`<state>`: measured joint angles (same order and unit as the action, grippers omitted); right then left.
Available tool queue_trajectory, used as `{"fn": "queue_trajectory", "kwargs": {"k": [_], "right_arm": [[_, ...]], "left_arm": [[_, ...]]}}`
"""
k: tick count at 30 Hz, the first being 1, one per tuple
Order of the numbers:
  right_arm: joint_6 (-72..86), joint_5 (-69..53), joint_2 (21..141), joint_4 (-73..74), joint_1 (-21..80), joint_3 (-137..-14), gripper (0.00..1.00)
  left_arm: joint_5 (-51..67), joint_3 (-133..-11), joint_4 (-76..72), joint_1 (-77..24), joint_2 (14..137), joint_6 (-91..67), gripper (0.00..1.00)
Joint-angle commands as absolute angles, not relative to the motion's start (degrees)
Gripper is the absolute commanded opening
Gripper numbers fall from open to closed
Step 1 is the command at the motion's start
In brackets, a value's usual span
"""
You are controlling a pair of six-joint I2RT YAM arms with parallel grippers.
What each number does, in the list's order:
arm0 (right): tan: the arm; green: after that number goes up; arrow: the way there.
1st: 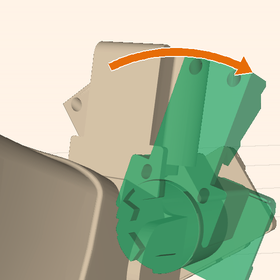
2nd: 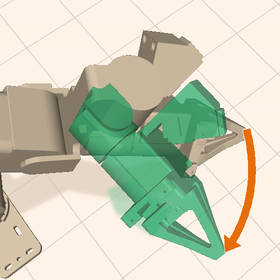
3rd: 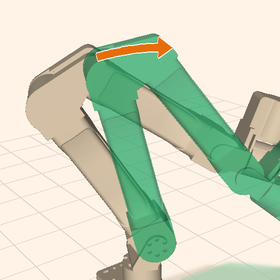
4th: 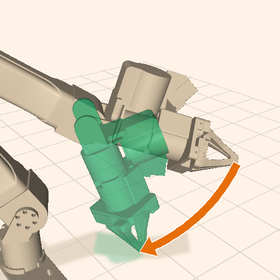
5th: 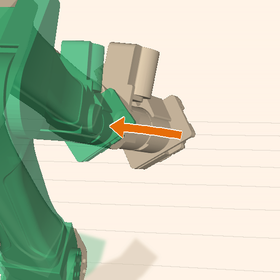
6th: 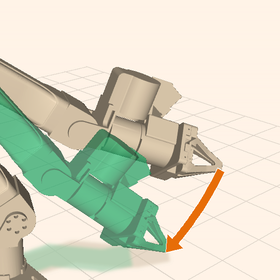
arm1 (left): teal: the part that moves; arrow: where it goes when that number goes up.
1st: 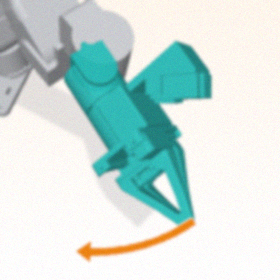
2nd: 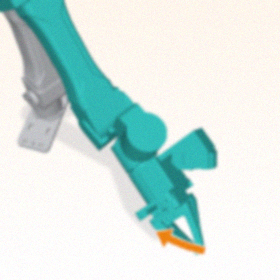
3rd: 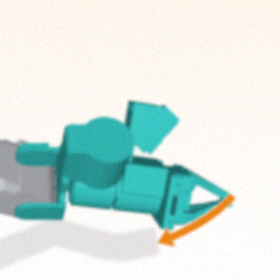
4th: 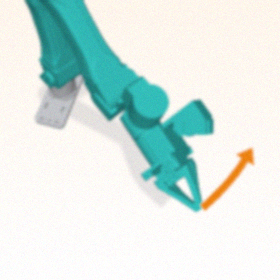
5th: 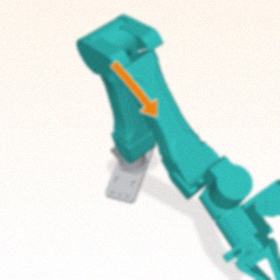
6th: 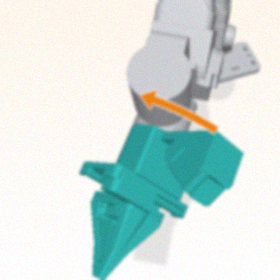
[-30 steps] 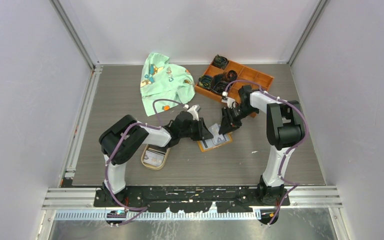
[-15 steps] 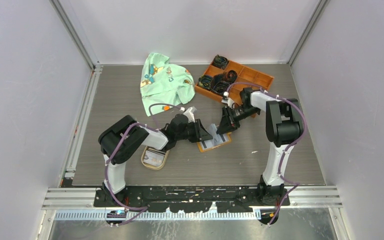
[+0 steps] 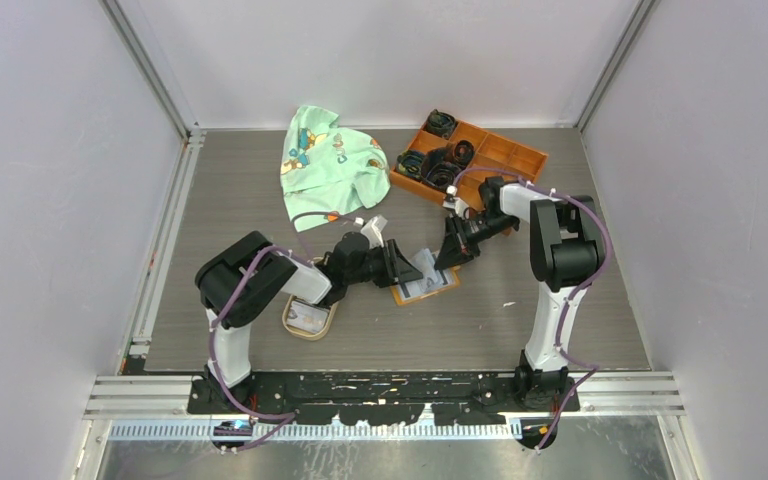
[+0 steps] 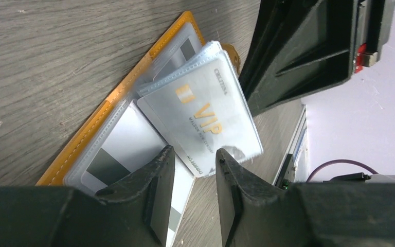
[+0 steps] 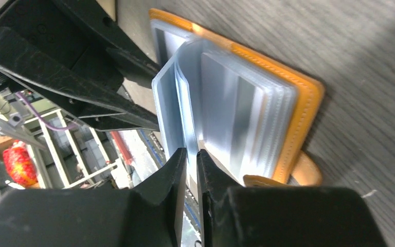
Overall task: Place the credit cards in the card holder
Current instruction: Insert the credit card into the card holder.
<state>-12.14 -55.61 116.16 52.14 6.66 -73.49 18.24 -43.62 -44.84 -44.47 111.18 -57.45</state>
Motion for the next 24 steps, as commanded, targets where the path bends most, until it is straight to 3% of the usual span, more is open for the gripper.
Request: {"fn": "queue_trajectory", "kwargs": {"k": [1,6,17,24], "right_arm": [[-10.10,-51.01,111.80,48.52,7.55,-73.01,0.19],[-9.59,-45.53,110.32,46.52,10.17,-72.60,0.21],[-9.48,-41.47,108.48,45.69,14.22,-72.80,0.45],[-9.93,-38.46,107.29,45.54,16.77,-73.24,0.50]], "left_arm": [[18.83,-41.51,-49.34,-44.00,108.60,-58.04,0.37],[19.03,-41.04,-49.76,-43.92,108.28,-57.94,0.43],[17.42,-39.53,-48.87,-43.86,106.77,-56.95,0.50],[15.78,-35.68,-50.76,-43.86,102.60,-56.32,0.61]]}}
